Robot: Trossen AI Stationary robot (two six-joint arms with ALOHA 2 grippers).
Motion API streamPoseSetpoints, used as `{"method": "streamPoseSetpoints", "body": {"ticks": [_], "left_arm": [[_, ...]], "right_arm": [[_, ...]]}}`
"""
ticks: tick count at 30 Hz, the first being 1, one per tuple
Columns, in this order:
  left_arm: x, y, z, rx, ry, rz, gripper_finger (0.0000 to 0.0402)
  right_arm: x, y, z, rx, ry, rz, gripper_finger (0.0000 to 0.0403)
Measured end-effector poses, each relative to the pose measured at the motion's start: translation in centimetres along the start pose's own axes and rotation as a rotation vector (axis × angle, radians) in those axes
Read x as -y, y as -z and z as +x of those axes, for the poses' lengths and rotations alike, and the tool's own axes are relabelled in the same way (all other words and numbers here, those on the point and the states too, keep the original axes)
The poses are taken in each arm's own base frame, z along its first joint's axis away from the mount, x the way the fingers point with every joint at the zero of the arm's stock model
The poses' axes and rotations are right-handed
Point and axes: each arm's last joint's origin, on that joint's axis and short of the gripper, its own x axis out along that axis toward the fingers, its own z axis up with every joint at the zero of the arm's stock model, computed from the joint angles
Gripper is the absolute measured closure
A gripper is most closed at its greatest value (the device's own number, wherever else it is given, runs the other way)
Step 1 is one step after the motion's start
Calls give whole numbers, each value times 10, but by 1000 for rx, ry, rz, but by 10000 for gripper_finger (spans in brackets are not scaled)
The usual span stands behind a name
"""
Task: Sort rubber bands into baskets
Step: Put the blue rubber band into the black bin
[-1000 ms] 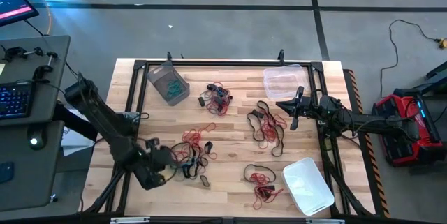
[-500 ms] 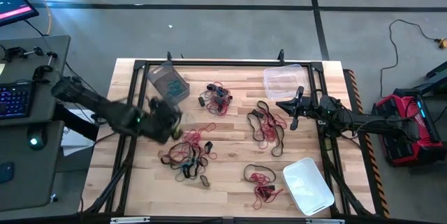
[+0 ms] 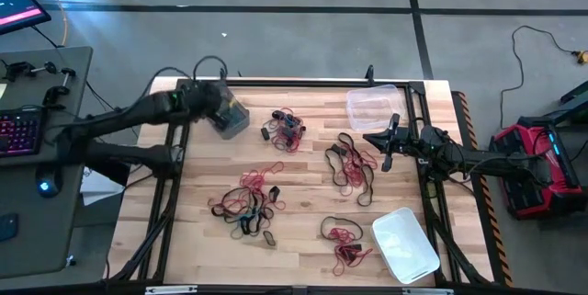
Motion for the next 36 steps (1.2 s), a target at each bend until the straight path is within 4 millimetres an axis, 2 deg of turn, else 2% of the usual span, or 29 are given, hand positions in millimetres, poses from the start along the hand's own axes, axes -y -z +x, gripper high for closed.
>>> {"method": "streamPoseSetpoints", "body": {"ticks": [5, 9, 15, 20, 26, 32, 36], "left_arm": [[-22, -8, 29, -109, -46, 8, 401], [-31, -16, 53, -146, -15, 8, 401], [-34, -17, 87, -249, 18, 33, 401], [-29, -13, 106, -340, 45, 68, 401], [-26, -9, 113, -387, 50, 104, 388], [-20, -6, 109, -419, 72, 179, 337], [-13, -7, 104, -391, 161, 193, 301]], "right_arm": [[0, 0, 0, 0, 0, -1, 403], [0, 0, 0, 0, 0, 0, 403], [0, 0, 0, -1, 0, 0, 403], [0, 0, 0, 0, 0, 0, 403], [0, 0, 0, -1, 0, 0, 403], [-1, 0, 0, 2, -37, 31, 403], [-2, -2, 0, 19, -79, 49, 398]]}}
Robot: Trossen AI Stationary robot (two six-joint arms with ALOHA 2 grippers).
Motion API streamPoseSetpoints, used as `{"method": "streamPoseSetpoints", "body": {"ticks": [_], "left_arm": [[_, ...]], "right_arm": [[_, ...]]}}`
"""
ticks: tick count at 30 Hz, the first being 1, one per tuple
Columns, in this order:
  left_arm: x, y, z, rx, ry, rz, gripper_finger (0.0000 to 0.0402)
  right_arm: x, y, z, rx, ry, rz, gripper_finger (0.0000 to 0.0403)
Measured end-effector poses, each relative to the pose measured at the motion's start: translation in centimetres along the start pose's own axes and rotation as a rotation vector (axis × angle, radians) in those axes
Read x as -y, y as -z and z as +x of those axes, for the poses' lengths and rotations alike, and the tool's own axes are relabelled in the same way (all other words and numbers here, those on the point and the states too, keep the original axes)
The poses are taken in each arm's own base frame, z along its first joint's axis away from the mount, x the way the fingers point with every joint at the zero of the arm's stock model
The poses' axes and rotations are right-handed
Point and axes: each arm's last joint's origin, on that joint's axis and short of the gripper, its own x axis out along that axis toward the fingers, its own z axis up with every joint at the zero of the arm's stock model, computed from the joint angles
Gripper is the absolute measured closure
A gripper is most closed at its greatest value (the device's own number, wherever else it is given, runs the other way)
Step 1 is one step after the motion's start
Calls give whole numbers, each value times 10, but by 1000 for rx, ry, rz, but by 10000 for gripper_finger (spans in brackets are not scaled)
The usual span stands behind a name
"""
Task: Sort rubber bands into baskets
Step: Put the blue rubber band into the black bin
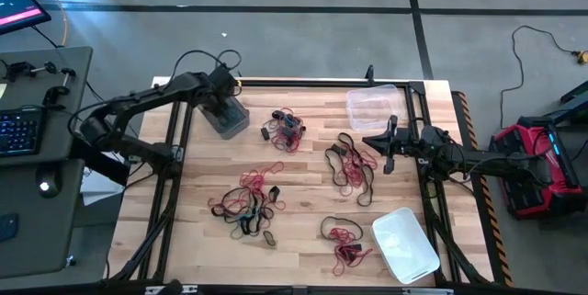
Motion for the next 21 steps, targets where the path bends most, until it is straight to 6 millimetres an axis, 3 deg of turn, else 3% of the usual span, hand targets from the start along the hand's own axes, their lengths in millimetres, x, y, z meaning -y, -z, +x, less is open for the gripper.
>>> {"method": "streamPoseSetpoints", "body": {"ticks": [7, 15, 21], "left_arm": [[21, 0, -24, 242, 87, 67, 289], [56, 17, -57, 522, 180, 184, 325], [91, 35, -58, 625, 249, 368, 357]], "right_arm": [[-1, -4, 0, 39, -25, -9, 393], [-1, -4, 0, 41, -29, -13, 402], [-1, -4, 0, 41, -24, -13, 402]]}}
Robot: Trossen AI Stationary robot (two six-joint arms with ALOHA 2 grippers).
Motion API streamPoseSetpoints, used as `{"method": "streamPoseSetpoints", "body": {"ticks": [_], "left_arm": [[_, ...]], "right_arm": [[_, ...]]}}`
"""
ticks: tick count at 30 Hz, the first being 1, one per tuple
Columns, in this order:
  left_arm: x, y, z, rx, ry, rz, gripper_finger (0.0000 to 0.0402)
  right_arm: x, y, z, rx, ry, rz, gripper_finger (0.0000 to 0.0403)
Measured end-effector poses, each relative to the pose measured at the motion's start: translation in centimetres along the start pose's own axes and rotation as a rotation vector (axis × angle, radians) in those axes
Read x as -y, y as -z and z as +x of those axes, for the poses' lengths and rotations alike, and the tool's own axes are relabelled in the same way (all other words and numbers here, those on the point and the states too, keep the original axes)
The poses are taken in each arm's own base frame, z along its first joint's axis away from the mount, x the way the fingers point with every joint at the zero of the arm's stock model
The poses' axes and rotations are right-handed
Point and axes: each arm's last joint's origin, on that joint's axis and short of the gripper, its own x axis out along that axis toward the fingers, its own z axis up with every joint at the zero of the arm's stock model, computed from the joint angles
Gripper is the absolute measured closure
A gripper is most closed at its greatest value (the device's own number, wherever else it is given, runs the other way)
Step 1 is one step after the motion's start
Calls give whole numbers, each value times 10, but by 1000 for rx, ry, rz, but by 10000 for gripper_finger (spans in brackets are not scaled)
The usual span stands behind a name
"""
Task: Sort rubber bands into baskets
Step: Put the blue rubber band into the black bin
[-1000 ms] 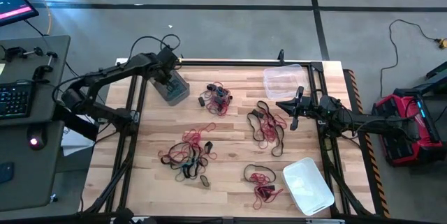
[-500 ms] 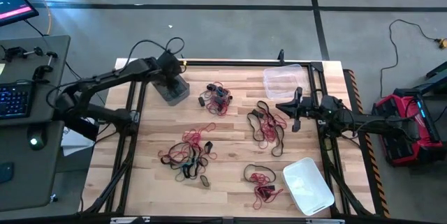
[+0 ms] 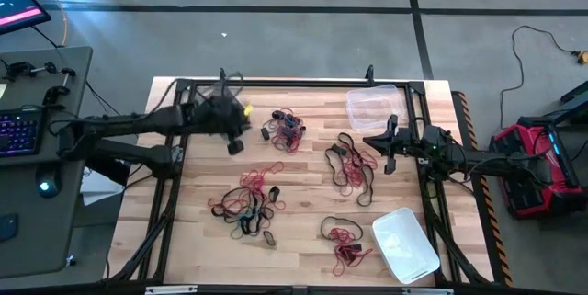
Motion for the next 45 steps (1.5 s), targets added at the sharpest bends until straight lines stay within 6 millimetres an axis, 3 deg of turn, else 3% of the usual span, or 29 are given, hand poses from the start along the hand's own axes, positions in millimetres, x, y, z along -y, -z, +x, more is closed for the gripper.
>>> {"method": "streamPoseSetpoints", "body": {"ticks": [8, 13, 17, 25, 34, 45], "left_arm": [[35, 19, 20, 216, 85, 22, 399], [41, 28, 25, 305, 98, 7, 401], [41, 29, 25, 313, 78, 0, 401], [37, 23, 24, 370, 48, 34, 401], [31, 17, 23, 433, 22, 15, 401], [29, 15, 22, 462, 8, -2, 401]], "right_arm": [[0, 0, 0, 1, 0, 4, 403], [0, -14, 7, -8, -2, 2, 403], [-1, -28, 24, -77, 14, -16, 403], [-4, -46, 84, -238, 27, 16, 402], [-17, -25, 167, -444, 34, 20, 399], [-37, 6, 244, -606, 160, -11, 296]]}}
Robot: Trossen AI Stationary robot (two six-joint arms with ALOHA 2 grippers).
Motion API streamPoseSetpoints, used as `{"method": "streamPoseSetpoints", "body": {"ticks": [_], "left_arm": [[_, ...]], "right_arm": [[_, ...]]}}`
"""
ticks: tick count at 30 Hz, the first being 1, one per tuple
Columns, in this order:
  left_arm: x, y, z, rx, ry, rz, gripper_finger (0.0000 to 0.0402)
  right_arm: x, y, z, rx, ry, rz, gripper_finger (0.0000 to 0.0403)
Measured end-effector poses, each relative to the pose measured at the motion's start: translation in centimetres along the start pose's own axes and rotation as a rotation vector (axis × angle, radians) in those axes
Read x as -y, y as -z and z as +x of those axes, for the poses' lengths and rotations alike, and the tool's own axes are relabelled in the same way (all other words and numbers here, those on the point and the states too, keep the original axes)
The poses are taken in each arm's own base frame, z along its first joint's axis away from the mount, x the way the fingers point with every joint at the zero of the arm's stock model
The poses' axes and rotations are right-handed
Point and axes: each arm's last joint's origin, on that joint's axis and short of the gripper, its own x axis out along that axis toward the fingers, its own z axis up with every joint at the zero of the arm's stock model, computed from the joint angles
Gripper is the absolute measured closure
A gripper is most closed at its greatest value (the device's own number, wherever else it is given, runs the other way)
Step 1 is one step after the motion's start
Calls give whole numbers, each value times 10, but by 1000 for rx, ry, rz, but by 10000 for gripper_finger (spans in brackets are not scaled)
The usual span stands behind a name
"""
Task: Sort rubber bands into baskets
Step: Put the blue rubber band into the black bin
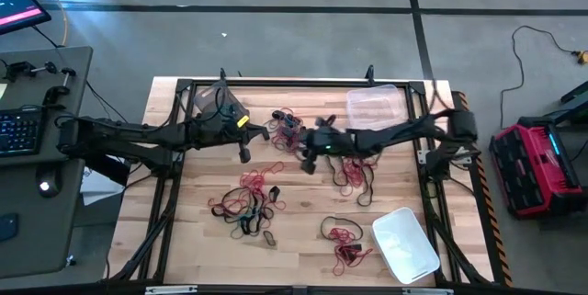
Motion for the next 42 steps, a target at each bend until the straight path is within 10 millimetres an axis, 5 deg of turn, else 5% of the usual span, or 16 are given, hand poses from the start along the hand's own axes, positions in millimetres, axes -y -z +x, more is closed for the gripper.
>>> {"method": "streamPoseSetpoints", "body": {"ticks": [13, 34, 42], "left_arm": [[0, 0, 0, -1, 1, 7, 401], [0, 1, 0, -12, 4, 27, 401], [-1, -1, -1, 3, -17, 25, 401]], "right_arm": [[-14, 0, 51, -145, 55, -24, 289], [-7, 25, 77, -203, 83, -32, 333], [-8, 20, 74, -191, 88, -53, 396]]}}
